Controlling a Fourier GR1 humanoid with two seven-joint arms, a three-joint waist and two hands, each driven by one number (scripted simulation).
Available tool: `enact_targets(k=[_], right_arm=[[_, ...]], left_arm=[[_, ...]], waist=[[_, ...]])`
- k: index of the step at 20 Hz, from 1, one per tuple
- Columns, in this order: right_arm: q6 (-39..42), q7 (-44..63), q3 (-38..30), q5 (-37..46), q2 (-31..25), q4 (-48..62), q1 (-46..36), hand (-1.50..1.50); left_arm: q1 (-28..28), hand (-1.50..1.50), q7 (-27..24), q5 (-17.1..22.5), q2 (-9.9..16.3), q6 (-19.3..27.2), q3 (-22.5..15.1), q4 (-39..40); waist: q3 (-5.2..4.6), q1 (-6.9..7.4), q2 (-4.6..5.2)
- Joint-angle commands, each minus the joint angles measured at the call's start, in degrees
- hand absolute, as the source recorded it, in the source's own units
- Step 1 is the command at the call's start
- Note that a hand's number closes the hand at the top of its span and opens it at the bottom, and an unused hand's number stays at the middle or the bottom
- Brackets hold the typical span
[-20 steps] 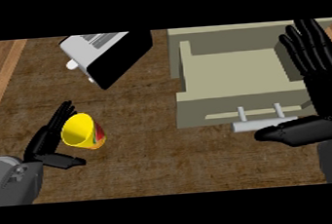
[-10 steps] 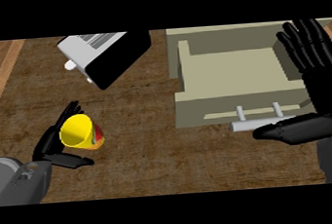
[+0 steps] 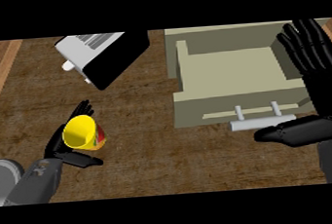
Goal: Pick up the cup, place it into the drawer and close the drawer
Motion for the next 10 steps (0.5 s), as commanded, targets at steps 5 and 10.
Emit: enact_targets(k=[5, 10], right_arm=[[0.7, 1.4, -1.8, -1.6, -1.5, 0.0, -0.8, -1.50], [0.5, 1.2, -1.4, -0.9, -1.3, 0.3, -0.7, -1.50]], left_arm=[[0.6, 1.50, -7.6, 0.6, -1.6, -14.5, -0.8, -0.6], [0.1, 1.50, -14.1, 0.3, -4.1, 4.0, 0.5, -4.9]], waist=[[-0.05, -0.06, -0.01], [0.03, 0.52, -0.16]])
